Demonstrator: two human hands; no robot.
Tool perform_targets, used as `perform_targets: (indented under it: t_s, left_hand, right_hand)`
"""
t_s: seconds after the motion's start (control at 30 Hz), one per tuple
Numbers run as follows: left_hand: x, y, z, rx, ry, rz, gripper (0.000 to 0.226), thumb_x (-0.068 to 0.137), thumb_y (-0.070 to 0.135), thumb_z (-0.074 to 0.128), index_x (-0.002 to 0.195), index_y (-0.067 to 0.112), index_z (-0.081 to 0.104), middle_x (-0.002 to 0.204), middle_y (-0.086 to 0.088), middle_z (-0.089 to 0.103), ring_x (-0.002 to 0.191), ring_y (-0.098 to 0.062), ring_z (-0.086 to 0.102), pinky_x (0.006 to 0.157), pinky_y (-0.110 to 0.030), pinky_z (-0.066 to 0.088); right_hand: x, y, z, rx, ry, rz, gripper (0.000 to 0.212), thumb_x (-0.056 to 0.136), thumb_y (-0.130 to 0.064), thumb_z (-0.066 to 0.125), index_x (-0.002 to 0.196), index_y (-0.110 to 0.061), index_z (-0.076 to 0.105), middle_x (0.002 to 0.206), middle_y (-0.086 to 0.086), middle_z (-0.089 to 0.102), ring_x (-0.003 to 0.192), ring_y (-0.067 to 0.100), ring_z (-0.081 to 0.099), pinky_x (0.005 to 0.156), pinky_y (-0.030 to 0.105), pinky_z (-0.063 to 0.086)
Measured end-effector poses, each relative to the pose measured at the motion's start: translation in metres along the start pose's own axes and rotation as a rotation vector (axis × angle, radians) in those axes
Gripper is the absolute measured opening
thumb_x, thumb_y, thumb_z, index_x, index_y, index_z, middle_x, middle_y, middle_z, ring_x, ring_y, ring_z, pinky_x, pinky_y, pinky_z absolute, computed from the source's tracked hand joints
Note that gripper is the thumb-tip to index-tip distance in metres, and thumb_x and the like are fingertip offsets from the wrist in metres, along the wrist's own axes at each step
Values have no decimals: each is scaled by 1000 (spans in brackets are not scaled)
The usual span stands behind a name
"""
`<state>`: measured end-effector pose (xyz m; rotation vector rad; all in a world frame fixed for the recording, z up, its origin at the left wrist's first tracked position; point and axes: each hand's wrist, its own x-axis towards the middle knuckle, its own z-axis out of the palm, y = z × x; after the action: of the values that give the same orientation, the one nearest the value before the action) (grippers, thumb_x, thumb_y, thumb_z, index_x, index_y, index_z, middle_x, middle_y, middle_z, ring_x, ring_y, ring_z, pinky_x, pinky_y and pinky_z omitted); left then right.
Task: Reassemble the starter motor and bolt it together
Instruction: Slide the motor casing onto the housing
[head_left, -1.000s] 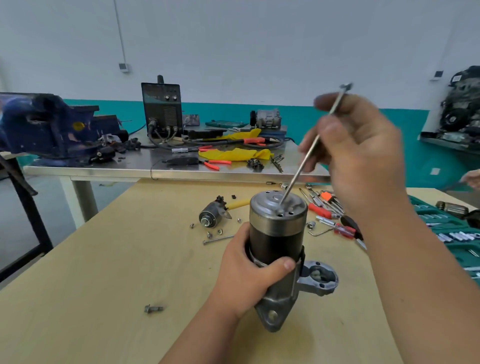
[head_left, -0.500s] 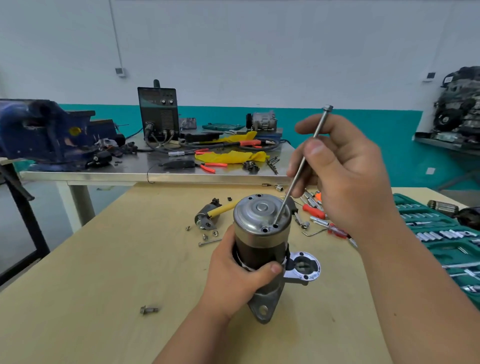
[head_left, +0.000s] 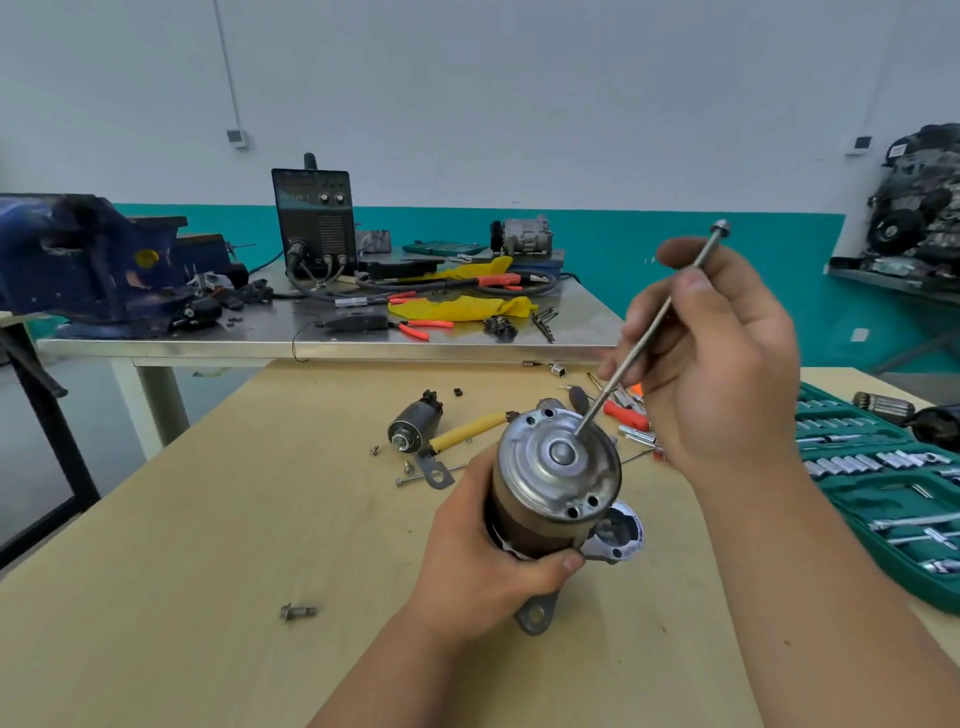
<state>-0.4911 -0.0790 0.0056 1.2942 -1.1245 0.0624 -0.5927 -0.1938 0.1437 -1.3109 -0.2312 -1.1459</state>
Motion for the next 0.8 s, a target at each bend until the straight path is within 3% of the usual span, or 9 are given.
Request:
perform_targets:
  t_s: [0.23, 0.4, 0.63, 0.8]
  left_hand:
    - [-2, -7, 2, 30, -20, 17, 82, 60, 40, 84, 130, 56, 45, 125, 23, 62, 116, 0, 59, 92, -12, 45]
    - [-5, -13, 4, 68, -85, -33, 86, 56, 46, 84, 129, 60, 41, 125, 25, 60, 116, 2, 58, 92, -13, 44]
    - [-4, -16, 4, 62, -99, -69, 86, 55, 51, 82, 128, 62, 39, 129, 25, 56, 122, -1, 54, 98, -15, 41]
    - [-2, -12, 3, 6, -72, -89, 81, 55, 45, 85, 128, 42, 50, 124, 15, 65, 118, -7, 60, 95, -21, 46]
  right_hand:
    - [-12, 33, -9, 268, 311, 297, 24, 101, -15, 37, 95, -13, 60, 56, 1, 55, 38, 15, 42, 44, 24, 45]
    - [-21, 47, -5, 517, 389, 513, 27, 100, -20, 39, 86, -16, 61, 52, -4, 48, 36, 10, 38, 38, 19, 38]
    - [-26, 49, -5, 511, 370, 479, 26, 101, -20, 37, 89, -16, 60, 54, -4, 48, 36, 10, 36, 39, 21, 39]
    - [-30, 36, -8, 317, 119, 219, 21, 95, -18, 43, 95, -17, 64, 58, 2, 53, 41, 16, 45, 47, 28, 46]
